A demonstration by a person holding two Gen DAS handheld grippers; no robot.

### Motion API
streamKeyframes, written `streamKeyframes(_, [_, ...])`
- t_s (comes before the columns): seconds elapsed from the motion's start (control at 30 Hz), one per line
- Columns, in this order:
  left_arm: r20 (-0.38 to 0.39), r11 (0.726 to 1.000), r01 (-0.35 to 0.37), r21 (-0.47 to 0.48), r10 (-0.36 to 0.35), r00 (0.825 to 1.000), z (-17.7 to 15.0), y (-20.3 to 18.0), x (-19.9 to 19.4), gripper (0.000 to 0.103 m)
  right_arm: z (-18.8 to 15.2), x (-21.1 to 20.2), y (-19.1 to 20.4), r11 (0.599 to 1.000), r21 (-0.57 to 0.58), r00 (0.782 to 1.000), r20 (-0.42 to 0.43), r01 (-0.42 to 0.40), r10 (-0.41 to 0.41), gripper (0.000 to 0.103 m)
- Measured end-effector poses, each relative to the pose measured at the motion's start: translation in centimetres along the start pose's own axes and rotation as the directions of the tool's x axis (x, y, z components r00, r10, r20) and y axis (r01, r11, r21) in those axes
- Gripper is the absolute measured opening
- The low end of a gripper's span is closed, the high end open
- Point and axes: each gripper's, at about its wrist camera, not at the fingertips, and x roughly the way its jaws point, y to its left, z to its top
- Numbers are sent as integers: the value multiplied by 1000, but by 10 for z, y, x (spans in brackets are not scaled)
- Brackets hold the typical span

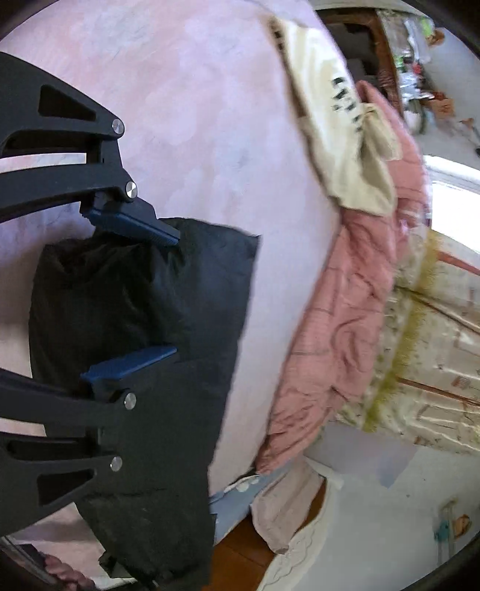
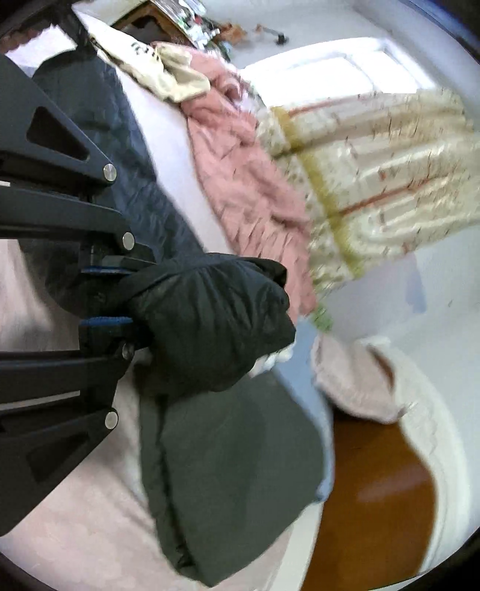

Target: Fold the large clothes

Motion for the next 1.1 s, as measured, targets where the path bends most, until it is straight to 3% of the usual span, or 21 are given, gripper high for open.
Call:
streamKeyframes(0.1, [-53,1000,-24,15,25,998,-4,-2,15,54,4,-26,35,989,-119,993,68,-85,94,18])
streamKeyframes(0.23, [-73,1000,10,-16,-11,997,-3,0,17,53,0,-53,96,934,-312,973,94,-173,212,18])
streamKeyframes(0.27, [-75,999,24,-35,-27,997,-2,3,14,52,-4,-58,111,918,-346,967,89,-195,239,18])
streamKeyframes(0.3, [-66,997,43,-69,-47,997,1,9,9,44,-9,-62,128,901,-374,961,76,-219,265,19])
streamKeyframes(0.37, [27,987,96,-131,-93,995,14,25,-17,40,-20,-66,157,869,-420,950,44,-262,308,19])
streamKeyframes(0.43, [159,986,130,-103,-113,981,30,34,-54,41,-38,-71,189,817,-495,938,11,-297,347,19])
streamKeyframes(0.5, [262,991,119,-68,-98,960,39,41,-81,41,-59,-71,217,763,-565,929,-17,-315,371,19])
streamKeyframes(0.57, [303,991,119,-63,-94,948,40,49,-90,41,-83,-68,240,714,-611,920,-62,-342,387,19])
streamKeyframes(0.7, [284,989,121,-80,-93,954,38,59,-85,41,-125,-44,274,660,-645,914,-168,-385,369,20])
streamKeyframes(0.8, [282,986,150,-67,-126,951,36,57,-82,43,-149,-33,284,645,-662,921,-207,-381,331,22])
streamKeyframes(0.9, [298,983,181,-21,-166,940,35,46,-85,65,-154,-35,280,655,-649,918,-199,-387,344,24])
streamKeyframes(1.1, [316,947,310,84,-320,893,34,19,-105,85,-132,-44,252,709,-545,893,-221,-447,393,27])
